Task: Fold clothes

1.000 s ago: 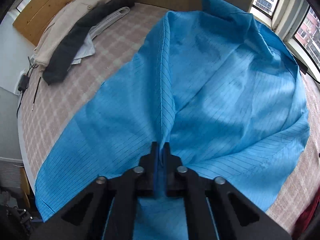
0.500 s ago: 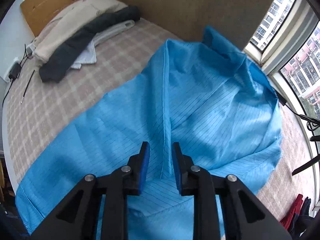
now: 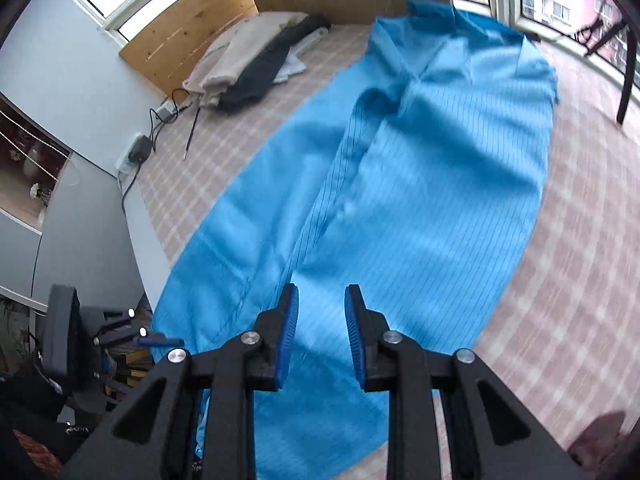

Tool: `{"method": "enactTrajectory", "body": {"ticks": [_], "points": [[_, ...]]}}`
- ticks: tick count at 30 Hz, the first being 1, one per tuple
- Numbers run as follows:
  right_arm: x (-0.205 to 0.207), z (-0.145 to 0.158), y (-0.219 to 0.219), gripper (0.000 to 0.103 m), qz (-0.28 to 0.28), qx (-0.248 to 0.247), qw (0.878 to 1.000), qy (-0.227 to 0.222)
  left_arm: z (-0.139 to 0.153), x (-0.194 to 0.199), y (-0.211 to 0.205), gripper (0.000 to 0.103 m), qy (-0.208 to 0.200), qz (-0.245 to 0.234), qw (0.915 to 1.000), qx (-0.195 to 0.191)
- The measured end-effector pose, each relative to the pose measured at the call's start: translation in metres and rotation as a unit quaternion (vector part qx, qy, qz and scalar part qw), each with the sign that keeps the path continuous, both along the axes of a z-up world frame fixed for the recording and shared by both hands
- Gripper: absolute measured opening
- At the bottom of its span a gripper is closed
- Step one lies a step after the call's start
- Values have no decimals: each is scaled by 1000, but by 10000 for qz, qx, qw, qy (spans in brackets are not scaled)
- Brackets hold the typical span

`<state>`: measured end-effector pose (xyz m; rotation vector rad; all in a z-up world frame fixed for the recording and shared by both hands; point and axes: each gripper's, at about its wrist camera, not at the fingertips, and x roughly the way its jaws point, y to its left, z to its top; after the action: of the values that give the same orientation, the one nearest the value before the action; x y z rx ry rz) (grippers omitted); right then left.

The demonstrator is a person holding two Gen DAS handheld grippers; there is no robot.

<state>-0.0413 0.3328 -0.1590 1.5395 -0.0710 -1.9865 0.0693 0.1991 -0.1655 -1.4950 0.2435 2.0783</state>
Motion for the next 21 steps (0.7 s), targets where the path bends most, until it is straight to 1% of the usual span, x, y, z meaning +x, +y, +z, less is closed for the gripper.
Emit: {"method": "enactTrajectory", "body": {"ticks": [2, 3, 5, 7, 8, 9, 10, 11, 12, 13, 15, 18, 20, 21], "points": [[26, -19, -14, 24, -144, 71, 9998, -103, -5, -2, 4, 43, 17, -160, 9999, -29], [38, -28, -23, 24, -219, 114, 9996, -121, -9, -1, 8, 43, 55, -313, 9995, -78], [58, -37, -41, 24, -248, 228, 9994, -10, -16, 0, 15, 43, 143, -614, 9979, -157], [73, -43, -57, 24, -324, 468, 9984, 28, -15, 4, 16, 44, 250, -872, 9957, -162], [81, -44, -61, 24, -370, 577, 9976, 26, -11, 6, 12, 44, 251, -954, 9950, -158], [91, -41, -61, 24, -452, 561, 9974, 21, -7, 9, 8, 43, 253, -1037, 9942, -153], [102, -35, -58, 24, -566, 445, 9974, 14, -2, 12, 1, 43, 281, -1082, 9937, -121], [114, -28, -50, 24, -751, 287, 9968, 47, 4, 15, -12, 44, 316, -1029, 9942, -66], [128, -21, -38, 24, -1055, 139, 9943, 117, 10, 17, -28, 45, 313, -909, 9954, -27], [143, -17, -24, 24, -1444, 93, 9893, 188, 13, 19, -44, 46, 294, -764, 9966, -5], [171, -14, 5, 24, -2206, 128, 9749, 273, 14, 23, -75, 46, 200, -419, 9989, -3], [204, -24, 39, 25, -3061, 257, 9515, 191, 1, 25, -107, 46, 3, -44, 10000, -46], [215, -34, 50, 26, -3382, 342, 9404, 148, -7, 24, -117, 46, -67, 118, 9999, -88], [218, -38, 52, 26, -3456, 362, 9376, 129, -8, 23, -114, 46, -68, 82, 9999, -107]]}}
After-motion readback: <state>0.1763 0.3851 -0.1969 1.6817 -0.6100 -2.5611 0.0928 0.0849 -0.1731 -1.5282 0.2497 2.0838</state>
